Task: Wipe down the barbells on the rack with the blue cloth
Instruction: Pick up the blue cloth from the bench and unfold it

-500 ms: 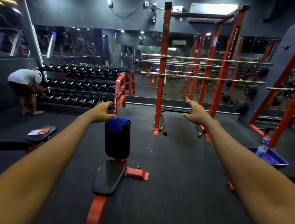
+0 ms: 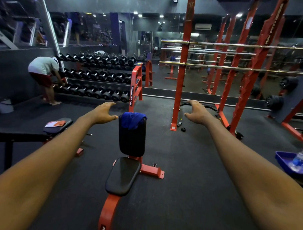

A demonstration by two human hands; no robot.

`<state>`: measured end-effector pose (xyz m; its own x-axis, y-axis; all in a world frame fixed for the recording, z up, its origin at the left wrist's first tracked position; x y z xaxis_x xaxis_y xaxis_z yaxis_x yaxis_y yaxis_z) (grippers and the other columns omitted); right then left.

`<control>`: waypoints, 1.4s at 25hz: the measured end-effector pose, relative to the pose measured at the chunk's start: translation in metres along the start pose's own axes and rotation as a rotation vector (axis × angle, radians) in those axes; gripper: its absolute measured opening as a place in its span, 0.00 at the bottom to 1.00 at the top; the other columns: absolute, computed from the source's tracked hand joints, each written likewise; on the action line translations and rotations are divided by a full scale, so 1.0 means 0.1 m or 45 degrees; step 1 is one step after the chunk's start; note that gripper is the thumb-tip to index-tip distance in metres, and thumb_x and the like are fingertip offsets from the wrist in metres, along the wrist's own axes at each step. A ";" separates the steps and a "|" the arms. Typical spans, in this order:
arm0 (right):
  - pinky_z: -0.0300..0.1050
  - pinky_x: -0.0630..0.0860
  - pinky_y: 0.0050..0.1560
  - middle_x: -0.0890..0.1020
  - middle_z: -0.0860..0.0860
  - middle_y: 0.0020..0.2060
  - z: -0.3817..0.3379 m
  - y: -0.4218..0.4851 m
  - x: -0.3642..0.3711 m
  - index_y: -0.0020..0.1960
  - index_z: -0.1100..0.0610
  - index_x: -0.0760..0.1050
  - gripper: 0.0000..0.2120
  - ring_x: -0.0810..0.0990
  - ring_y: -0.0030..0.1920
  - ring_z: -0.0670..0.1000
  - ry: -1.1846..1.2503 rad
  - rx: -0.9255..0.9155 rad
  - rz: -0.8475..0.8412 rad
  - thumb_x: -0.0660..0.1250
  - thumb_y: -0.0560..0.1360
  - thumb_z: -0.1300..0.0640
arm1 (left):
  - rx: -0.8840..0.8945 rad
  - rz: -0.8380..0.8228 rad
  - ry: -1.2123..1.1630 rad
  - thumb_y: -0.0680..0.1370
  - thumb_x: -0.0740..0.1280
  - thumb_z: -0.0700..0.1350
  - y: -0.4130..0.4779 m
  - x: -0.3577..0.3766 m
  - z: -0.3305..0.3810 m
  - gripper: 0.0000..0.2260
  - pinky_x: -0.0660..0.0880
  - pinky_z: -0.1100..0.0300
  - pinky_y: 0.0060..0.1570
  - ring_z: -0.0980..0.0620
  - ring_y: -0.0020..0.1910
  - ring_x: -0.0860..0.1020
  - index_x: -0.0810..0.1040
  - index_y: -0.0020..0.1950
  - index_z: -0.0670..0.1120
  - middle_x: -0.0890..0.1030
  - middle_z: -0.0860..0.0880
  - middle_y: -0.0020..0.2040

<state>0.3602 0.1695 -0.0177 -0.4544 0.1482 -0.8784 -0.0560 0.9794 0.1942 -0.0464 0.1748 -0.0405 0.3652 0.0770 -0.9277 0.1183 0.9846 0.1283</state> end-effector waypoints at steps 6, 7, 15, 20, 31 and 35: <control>0.54 0.69 0.75 0.71 0.58 0.74 0.32 1.02 0.18 0.78 0.60 0.64 0.33 0.70 0.74 0.58 0.034 -0.120 -0.081 0.71 0.76 0.58 | -0.150 0.000 0.006 0.78 0.72 0.52 0.61 0.33 -0.13 0.36 0.63 0.49 0.74 0.43 0.77 0.65 0.60 0.81 0.44 0.64 0.42 0.80; 0.54 0.69 0.74 0.71 0.59 0.74 0.37 1.17 0.20 0.78 0.60 0.64 0.33 0.70 0.74 0.59 0.037 -0.140 -0.100 0.71 0.77 0.58 | -0.173 0.005 0.009 0.78 0.72 0.53 0.72 0.37 -0.15 0.36 0.64 0.49 0.74 0.42 0.77 0.65 0.60 0.81 0.44 0.64 0.41 0.79; 0.51 0.66 0.75 0.70 0.59 0.75 0.55 2.28 0.81 0.78 0.61 0.65 0.30 0.69 0.75 0.58 0.035 -0.248 -0.222 0.69 0.79 0.57 | -0.349 -0.032 0.039 0.77 0.73 0.52 1.37 0.76 -0.52 0.35 0.65 0.49 0.74 0.42 0.75 0.68 0.63 0.80 0.43 0.67 0.40 0.78; 0.51 0.66 0.74 0.69 0.58 0.76 0.42 3.17 1.27 0.79 0.60 0.64 0.30 0.69 0.75 0.58 0.039 -0.318 -0.270 0.69 0.80 0.57 | -0.414 -0.005 0.018 0.78 0.73 0.51 2.02 0.89 -0.94 0.35 0.64 0.49 0.74 0.42 0.75 0.67 0.62 0.80 0.43 0.67 0.40 0.78; 0.49 0.66 0.72 0.72 0.60 0.72 0.22 4.85 2.50 0.75 0.61 0.70 0.25 0.71 0.73 0.59 -0.024 -0.425 -0.508 0.68 0.80 0.55 | -0.640 0.023 -0.043 0.78 0.73 0.46 3.15 1.21 -1.76 0.33 0.62 0.53 0.73 0.40 0.76 0.67 0.64 0.78 0.37 0.67 0.37 0.77; 0.49 0.67 0.72 0.73 0.60 0.72 0.23 5.48 3.01 0.74 0.60 0.72 0.23 0.71 0.73 0.60 -0.019 -0.483 -0.623 0.68 0.80 0.55 | -0.749 0.016 -0.052 0.76 0.75 0.47 3.47 1.41 -2.01 0.34 0.66 0.50 0.72 0.40 0.73 0.70 0.65 0.78 0.39 0.70 0.38 0.75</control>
<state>0.2133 0.7544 -0.1861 -0.2837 -0.3016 -0.9103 -0.5682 0.8175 -0.0937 -0.1394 0.5591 -0.1972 0.3996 0.0949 -0.9118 -0.4144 0.9059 -0.0874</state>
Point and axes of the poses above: each hand's wrist, its own y-axis towards the middle knuckle, its own x-axis out of the palm, z = x × y, the point moved 8 cm from there along y, towards the middle knuckle
